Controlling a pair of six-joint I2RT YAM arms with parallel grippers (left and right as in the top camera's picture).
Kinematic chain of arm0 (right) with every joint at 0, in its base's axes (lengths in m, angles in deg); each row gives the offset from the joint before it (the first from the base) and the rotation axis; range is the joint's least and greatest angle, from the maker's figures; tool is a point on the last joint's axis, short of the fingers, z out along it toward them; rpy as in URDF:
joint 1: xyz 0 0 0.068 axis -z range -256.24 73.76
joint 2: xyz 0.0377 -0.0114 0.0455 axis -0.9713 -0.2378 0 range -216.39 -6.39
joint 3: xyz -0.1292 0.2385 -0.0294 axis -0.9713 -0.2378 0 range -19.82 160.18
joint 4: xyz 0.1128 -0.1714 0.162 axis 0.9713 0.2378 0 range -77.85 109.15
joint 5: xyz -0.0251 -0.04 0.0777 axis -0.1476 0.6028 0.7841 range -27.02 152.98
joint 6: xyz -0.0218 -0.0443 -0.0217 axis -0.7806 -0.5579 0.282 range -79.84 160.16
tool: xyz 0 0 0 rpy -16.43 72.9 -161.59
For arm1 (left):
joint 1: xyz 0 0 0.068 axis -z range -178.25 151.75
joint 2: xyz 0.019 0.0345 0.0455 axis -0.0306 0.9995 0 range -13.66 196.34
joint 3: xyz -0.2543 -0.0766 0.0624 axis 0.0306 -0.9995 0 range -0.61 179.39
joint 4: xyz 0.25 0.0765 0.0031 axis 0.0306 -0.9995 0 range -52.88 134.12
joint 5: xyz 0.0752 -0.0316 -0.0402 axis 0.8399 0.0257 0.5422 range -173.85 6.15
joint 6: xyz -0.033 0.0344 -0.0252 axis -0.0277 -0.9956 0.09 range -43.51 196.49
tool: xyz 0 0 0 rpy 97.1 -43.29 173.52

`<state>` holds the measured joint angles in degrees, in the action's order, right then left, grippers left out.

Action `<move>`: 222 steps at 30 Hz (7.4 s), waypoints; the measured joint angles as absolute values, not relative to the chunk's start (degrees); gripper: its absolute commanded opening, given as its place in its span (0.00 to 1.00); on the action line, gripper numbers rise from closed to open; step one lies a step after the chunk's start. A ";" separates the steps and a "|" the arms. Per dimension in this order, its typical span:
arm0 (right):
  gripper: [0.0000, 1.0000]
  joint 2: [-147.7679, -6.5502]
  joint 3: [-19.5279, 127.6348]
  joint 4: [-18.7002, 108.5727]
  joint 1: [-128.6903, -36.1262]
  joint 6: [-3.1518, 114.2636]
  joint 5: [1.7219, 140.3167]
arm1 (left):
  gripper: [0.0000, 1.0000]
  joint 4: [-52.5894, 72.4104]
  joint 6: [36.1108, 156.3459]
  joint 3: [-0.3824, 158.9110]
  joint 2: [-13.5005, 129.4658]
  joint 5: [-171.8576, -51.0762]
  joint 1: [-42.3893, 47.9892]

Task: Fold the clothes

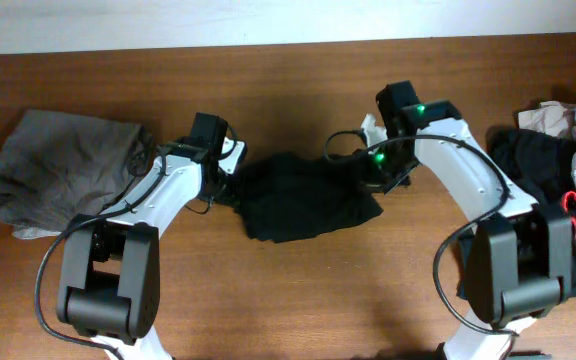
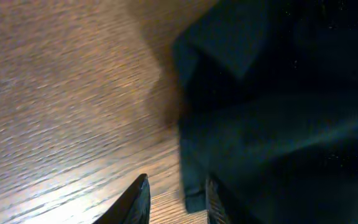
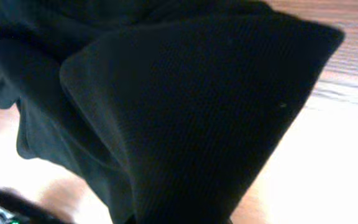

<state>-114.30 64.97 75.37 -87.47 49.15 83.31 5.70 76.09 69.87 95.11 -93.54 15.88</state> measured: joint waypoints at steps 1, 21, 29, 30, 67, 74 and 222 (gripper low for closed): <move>0.04 -114.30 66.06 76.33 -87.58 49.13 82.22 | 0.30 5.70 76.09 70.00 95.11 -93.87 15.88; 0.08 -114.68 67.97 66.39 -105.54 56.26 74.57 | 0.29 6.01 76.11 70.22 95.11 -96.84 15.88; 0.06 -121.12 68.16 60.05 -110.77 56.67 74.75 | 0.29 6.03 76.09 70.22 95.11 -97.17 15.88; 0.04 -121.98 68.16 59.64 -111.16 56.69 74.86 | 0.29 6.03 76.09 70.22 95.11 -97.19 15.88; 0.04 -121.36 78.24 88.46 -101.52 54.48 60.71 | 0.33 -3.50 75.89 79.50 79.59 -86.38 6.96; 0.04 -119.33 81.69 88.40 -102.16 54.29 54.94 | 0.33 -3.50 75.89 79.50 79.59 -86.38 6.96; 0.84 -98.15 50.04 58.30 -105.30 61.76 82.29 | 0.35 -23.85 71.45 101.41 100.55 -99.73 11.66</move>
<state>-98.15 50.04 58.30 -105.30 61.76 82.29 -23.85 71.45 101.41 100.55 -99.73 11.66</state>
